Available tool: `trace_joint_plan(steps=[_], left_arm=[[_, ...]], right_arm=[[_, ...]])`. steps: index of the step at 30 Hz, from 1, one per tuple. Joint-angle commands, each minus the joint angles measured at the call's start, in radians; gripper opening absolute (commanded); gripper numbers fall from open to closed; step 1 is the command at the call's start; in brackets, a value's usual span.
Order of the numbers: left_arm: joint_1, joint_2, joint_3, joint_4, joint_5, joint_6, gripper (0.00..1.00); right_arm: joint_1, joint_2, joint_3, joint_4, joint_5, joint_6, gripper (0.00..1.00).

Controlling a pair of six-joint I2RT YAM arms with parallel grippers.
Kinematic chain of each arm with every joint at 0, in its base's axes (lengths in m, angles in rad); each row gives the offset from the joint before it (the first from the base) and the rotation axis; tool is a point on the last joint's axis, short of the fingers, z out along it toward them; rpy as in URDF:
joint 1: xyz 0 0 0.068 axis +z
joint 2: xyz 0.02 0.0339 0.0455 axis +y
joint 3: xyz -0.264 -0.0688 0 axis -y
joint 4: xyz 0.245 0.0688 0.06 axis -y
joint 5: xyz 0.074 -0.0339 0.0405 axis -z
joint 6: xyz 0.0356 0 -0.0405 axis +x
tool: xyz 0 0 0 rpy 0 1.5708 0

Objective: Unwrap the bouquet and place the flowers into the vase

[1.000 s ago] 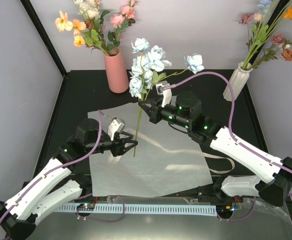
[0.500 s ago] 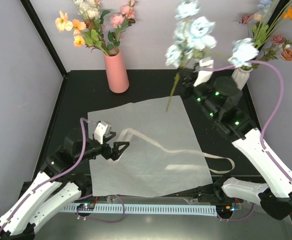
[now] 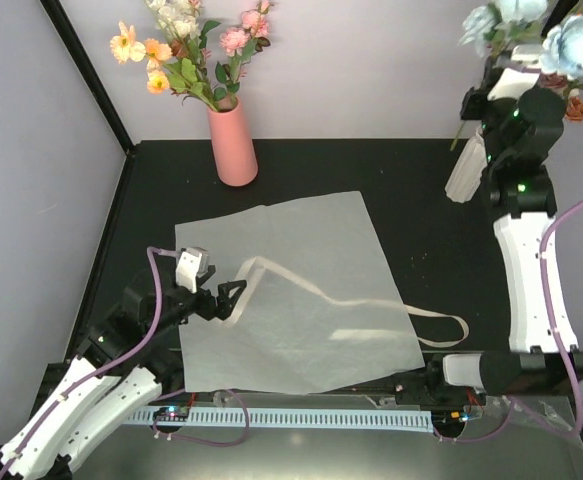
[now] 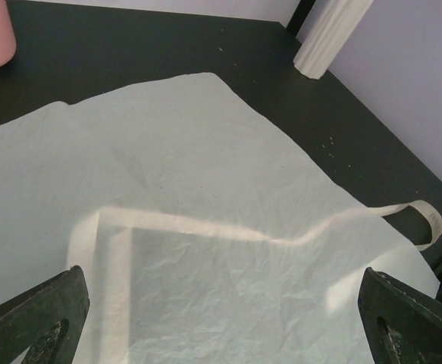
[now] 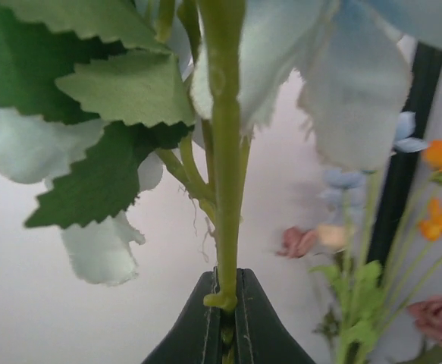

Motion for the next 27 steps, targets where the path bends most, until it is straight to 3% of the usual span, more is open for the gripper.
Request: trace_joint_plan(steps=[1,16,27], left_arm=[[-0.005,0.004,0.006,-0.020,-0.034,-0.012,0.99],[0.022,0.005,0.008,-0.026,-0.033,-0.005,0.99],[0.027,0.004,0.009,-0.029,-0.034,-0.005,0.99]], right_arm=[[-0.101,0.101,0.120,0.082,0.001,-0.021,0.01],[-0.300,0.355,0.219,0.237,-0.029,0.052,0.01],[-0.325,0.476,0.243,0.290,-0.046,0.062,0.01]])
